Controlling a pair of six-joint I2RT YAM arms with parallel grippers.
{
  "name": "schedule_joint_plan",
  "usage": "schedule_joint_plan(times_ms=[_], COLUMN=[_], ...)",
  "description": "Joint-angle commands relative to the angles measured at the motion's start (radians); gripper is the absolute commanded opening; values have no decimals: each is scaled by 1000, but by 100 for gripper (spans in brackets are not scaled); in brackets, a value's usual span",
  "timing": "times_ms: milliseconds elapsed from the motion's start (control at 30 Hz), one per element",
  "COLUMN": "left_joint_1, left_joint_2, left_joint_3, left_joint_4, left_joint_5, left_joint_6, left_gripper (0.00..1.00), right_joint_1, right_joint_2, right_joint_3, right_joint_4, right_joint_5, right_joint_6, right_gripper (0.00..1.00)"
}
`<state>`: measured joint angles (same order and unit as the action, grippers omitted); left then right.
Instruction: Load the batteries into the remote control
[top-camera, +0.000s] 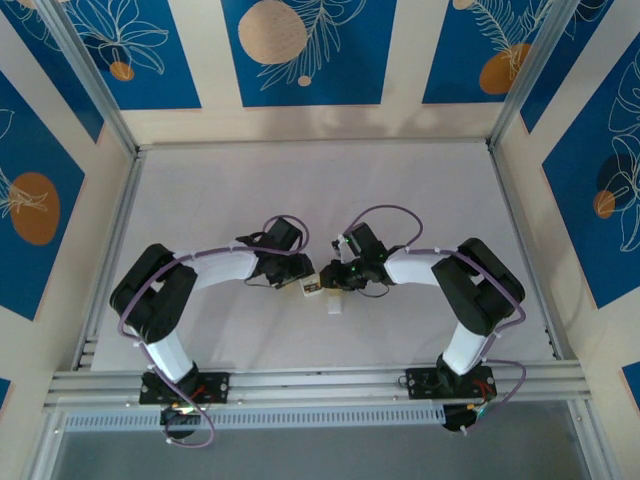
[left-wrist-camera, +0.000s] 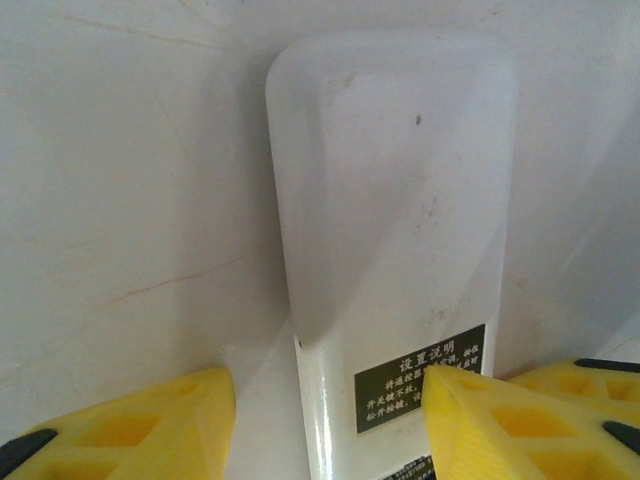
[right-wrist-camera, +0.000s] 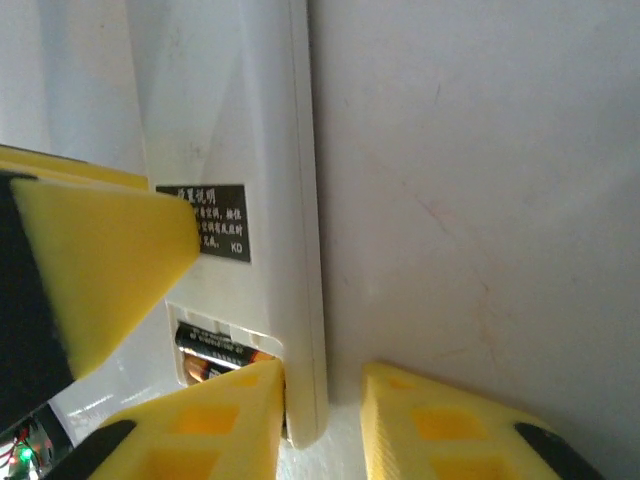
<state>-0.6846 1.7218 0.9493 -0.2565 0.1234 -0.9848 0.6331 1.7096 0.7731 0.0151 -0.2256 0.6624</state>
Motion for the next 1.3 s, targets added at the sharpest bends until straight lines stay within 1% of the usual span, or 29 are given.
schedule_joint_plan(times_ms=[0,67,133,233,300,333,433,600,667,733,800,833,1033,1100,1267], left_joint_1=[6,5,5,5,5,5,5,5,4,4,2,3,3,3,0], left_joint_2=[-6,-25,-38,-54,-74,-87,-131,-228,-230,-212,-189,-178,-125,-113,-132], left_joint_3=[-17,-18,-20,-22,-33,-40,-88,-246,-279,-287,-293,-294,-295,-283,-272], left_joint_4=[3,0,-3,-6,-4,-6,22,256,328,372,408,411,407,367,272], left_joint_5=[16,10,7,7,4,2,30,133,168,196,214,215,222,210,167], left_joint_6=[13,20,22,24,35,39,51,29,21,19,12,9,8,13,33], left_gripper=[53,53,53,53,52,52,50,50,50,49,44,43,42,39,39], right_joint_1=[12,18,19,25,25,24,14,-7,-12,-18,-22,-24,-24,-25,-24], right_joint_2=[-29,-23,-11,5,7,7,7,8,10,15,20,20,30,33,41], right_joint_3=[19,25,29,34,34,34,25,6,3,2,2,1,0,-1,3], right_joint_4=[-79,-64,-49,-28,-17,-15,-8,20,27,32,33,34,35,34,41], right_joint_5=[-11,-35,-49,-65,-68,-63,-57,-65,-66,-69,-71,-72,-72,-72,-75], right_joint_6=[0,8,23,40,48,53,63,78,84,88,90,91,88,89,92], right_gripper=[31,36,42,46,47,46,39,38,38,35,34,33,31,31,31])
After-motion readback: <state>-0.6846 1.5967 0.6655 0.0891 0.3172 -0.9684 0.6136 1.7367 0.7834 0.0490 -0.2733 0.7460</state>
